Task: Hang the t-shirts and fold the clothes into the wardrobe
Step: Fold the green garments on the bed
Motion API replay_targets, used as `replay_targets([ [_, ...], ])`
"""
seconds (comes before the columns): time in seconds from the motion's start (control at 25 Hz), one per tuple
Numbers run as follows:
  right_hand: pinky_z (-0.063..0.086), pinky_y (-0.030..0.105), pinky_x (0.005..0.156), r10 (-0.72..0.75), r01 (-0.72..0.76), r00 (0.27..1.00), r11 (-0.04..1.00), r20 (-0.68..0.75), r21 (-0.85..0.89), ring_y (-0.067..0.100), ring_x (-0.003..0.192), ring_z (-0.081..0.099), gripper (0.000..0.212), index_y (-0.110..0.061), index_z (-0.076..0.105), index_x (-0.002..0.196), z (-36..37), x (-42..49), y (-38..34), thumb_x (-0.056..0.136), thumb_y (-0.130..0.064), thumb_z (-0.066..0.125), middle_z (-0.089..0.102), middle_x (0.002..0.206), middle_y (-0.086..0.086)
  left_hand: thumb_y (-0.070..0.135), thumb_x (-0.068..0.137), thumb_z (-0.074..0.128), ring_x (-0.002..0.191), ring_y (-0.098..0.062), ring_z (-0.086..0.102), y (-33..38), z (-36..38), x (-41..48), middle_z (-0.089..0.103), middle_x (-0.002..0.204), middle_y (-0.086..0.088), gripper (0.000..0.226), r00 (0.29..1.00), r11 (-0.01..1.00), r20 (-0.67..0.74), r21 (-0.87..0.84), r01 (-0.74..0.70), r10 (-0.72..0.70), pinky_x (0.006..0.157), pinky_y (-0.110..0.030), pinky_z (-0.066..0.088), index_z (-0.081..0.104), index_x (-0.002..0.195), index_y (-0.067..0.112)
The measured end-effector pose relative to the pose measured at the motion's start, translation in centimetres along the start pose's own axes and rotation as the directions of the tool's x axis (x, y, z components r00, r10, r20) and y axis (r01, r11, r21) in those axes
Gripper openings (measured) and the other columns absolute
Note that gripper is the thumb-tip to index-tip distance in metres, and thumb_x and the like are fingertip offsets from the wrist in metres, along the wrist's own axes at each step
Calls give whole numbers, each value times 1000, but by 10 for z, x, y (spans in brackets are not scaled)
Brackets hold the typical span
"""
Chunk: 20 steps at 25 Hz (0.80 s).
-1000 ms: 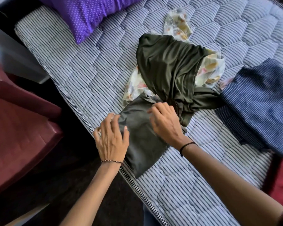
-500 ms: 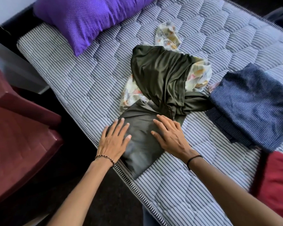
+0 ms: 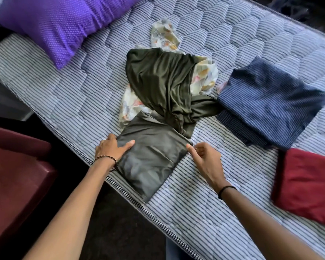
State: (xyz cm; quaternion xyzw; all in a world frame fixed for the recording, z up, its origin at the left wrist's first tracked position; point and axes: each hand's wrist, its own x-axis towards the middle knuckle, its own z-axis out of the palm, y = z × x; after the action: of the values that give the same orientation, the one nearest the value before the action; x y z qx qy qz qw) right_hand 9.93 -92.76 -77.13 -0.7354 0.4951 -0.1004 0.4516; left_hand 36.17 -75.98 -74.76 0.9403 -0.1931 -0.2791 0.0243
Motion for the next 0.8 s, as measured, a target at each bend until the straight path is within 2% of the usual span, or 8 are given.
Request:
replay_targets([
  [0.12, 60, 24, 74, 221, -256, 965, 915, 143, 310, 12, 74, 72, 44, -16, 68, 90, -3, 6, -18, 77, -56, 83, 73, 82, -6, 72, 73, 67, 118, -36, 56, 3, -2, 9, 59, 128, -19, 91, 991, 985, 133, -164, 52, -30, 95, -41, 47, 44, 127, 3],
  [0.24, 49, 21, 62, 225, -422, 889, 739, 399, 525, 14, 63, 56, 35, -23, 57, 67, 3, 16, -22, 80, -34, 88, 55, 63, -10, 75, 68, 69, 107, -30, 60, 0, -2, 16, 63, 115, -8, 80, 984, 972, 178, -227, 64, -23, 83, -36, 47, 51, 116, 13],
  [0.32, 52, 20, 64, 189, -491, 824, 708, 534, 508, 8, 66, 64, 17, -13, 71, 83, 11, 15, -33, 84, -24, 84, 66, 68, -8, 84, 60, 65, 103, -25, 63, -3, -2, 20, 68, 109, 0, 78, 981, 962, 194, -266, 56, -4, 85, -34, 48, 61, 107, 22],
  [0.4, 59, 26, 72, 205, -546, 788, 667, 580, 507, 13, 85, 75, 28, -5, 74, 105, 24, 13, -38, 84, -21, 84, 78, 91, 2, 95, 48, 58, 99, -21, 66, -6, -1, 21, 72, 103, 5, 86, 982, 950, 187, -307, 56, 3, 90, -37, 52, 67, 103, 28],
  [0.52, 61, 32, 72, 258, -489, 856, 685, 447, 540, 17, 86, 76, 21, -10, 73, 102, 47, 10, -35, 89, -26, 80, 79, 93, 2, 89, 60, 60, 96, -22, 67, -7, 2, 23, 73, 99, 3, 76, 988, 939, 157, -341, 54, 0, 90, -39, 53, 70, 102, 27],
  [0.64, 58, 35, 88, 289, -367, 929, 794, 230, 485, 17, 102, 71, 40, -18, 64, 109, 61, -5, -25, 90, -51, 73, 73, 107, -1, 77, 73, 64, 94, -23, 67, -7, 9, 22, 72, 97, 1, 60, 994, 937, 110, -349, 13, 27, 87, -39, 54, 69, 102, 24],
  [0.72, 50, 25, 95, 282, -293, 954, 813, 101, 504, 9, 110, 65, 31, -19, 57, 121, 62, -17, -27, 99, -40, 64, 69, 117, -6, 73, 74, 66, 96, -20, 67, -6, 13, 19, 73, 98, 3, 57, 994, 919, 97, -394, -15, 58, 89, -39, 54, 69, 104, 25],
  [0.8, 46, 21, 92, 327, -271, 945, 829, -30, 489, 12, 107, 63, 24, -16, 53, 122, 57, -24, -33, 104, -33, 57, 67, 117, -3, 72, 74, 67, 98, -18, 67, -2, 19, 12, 74, 100, 4, 57, 992, 904, 84, -424, -51, 95, 90, -38, 54, 71, 106, 26],
])
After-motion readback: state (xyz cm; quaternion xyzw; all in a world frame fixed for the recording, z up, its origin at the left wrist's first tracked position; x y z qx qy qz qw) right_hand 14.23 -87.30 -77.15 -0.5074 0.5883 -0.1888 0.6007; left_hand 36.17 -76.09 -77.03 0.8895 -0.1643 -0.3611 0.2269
